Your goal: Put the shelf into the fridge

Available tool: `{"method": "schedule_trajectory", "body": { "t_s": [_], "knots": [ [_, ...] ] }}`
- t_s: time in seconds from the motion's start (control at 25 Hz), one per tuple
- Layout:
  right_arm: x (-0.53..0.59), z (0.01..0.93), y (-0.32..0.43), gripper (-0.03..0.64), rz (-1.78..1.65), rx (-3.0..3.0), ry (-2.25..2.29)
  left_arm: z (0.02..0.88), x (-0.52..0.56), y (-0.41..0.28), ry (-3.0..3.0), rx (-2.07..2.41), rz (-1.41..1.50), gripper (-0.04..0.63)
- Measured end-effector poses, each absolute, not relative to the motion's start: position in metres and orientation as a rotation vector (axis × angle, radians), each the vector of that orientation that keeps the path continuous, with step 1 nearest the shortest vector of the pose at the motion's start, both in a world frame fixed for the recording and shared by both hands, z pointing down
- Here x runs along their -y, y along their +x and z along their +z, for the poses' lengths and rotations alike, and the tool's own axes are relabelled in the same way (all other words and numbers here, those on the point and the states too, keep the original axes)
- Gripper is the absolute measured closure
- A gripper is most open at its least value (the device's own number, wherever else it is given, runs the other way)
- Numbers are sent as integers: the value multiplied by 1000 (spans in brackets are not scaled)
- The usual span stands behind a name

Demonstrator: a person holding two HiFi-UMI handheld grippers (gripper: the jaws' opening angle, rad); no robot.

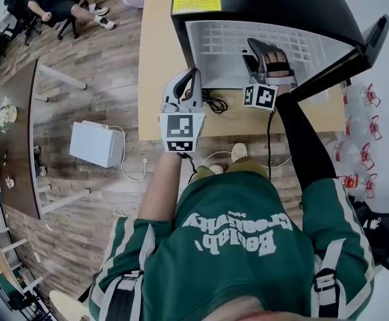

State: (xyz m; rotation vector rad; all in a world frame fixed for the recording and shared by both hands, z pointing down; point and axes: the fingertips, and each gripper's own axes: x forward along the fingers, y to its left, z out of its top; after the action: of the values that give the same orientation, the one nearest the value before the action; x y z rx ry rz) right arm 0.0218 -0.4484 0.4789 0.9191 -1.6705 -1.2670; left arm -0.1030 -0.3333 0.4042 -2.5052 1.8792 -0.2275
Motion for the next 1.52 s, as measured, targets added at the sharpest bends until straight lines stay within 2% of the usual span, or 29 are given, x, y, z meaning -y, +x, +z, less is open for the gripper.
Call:
{"method": "schedule_trajectory", "body": {
  "t_s": [0.4,1.08,1.52],
  "knots": [
    [389,434,34,314,-1069,1913,1124,382,313,-86,-2529,-1744,-192,595],
    [296,363,109,287,-168,2508,1630,358,277,-35,-2579,-1657,-128,595],
    [268,356,157,295,-75,2659,1504,328,250,32,-2526,-1701,-131,595]
  ]
}}
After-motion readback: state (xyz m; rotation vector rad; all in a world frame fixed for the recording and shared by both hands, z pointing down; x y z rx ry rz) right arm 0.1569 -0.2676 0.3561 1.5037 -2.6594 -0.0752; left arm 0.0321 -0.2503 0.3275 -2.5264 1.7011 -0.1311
